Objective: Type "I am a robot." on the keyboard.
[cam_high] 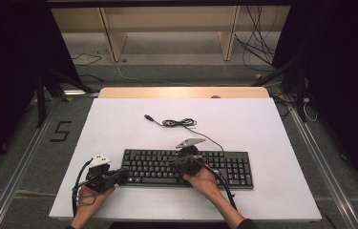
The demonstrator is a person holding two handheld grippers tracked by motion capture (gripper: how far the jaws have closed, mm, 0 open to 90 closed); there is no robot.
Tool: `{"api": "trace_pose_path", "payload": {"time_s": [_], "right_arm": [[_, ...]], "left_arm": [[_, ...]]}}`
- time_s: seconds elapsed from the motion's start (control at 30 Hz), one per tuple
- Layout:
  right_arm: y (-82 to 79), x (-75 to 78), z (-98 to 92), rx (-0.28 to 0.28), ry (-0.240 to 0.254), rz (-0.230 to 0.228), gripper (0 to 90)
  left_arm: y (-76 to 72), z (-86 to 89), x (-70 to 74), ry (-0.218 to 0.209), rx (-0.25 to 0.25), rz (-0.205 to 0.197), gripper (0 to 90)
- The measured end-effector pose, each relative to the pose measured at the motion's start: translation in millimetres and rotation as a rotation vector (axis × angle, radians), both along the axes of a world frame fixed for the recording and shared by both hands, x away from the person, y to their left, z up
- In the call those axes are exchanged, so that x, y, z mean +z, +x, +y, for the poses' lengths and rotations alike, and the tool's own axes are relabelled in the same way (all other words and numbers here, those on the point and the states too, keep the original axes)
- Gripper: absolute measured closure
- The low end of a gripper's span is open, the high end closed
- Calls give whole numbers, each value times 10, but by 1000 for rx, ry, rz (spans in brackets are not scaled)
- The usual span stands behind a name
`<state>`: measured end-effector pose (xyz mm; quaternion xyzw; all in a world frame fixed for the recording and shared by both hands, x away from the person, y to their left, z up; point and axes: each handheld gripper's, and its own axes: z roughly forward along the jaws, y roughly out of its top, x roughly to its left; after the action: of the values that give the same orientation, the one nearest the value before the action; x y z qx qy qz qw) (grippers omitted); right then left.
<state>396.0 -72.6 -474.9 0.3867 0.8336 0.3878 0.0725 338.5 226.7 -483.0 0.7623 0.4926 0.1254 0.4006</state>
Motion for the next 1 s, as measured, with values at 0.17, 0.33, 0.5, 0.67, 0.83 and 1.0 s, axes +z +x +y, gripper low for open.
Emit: {"api": "trace_pose_path", "payload": {"time_s": [0.17,0.33,0.5,0.67,0.83,1.0], "right_arm": [[-11,-25,16,-7,-17,-3,900],[-25,-28,27,-7,-28,-16,900],[-24,-25,24,-10,-25,-10,900],[-16,-9,-5,-16,-1,3,892],[-18,35,-41,-25,30,-9,868],[-27,77,-70,-22,55,-8,824]], "left_arm": [[12,-3,-17,13,-1,6,892],[10,-6,-19,14,1,6,892],[10,-6,-16,10,5,10,892],[-3,0,18,-13,5,-8,888],[-27,4,64,-40,6,-35,888],[-39,16,84,-61,8,-49,863]]}}
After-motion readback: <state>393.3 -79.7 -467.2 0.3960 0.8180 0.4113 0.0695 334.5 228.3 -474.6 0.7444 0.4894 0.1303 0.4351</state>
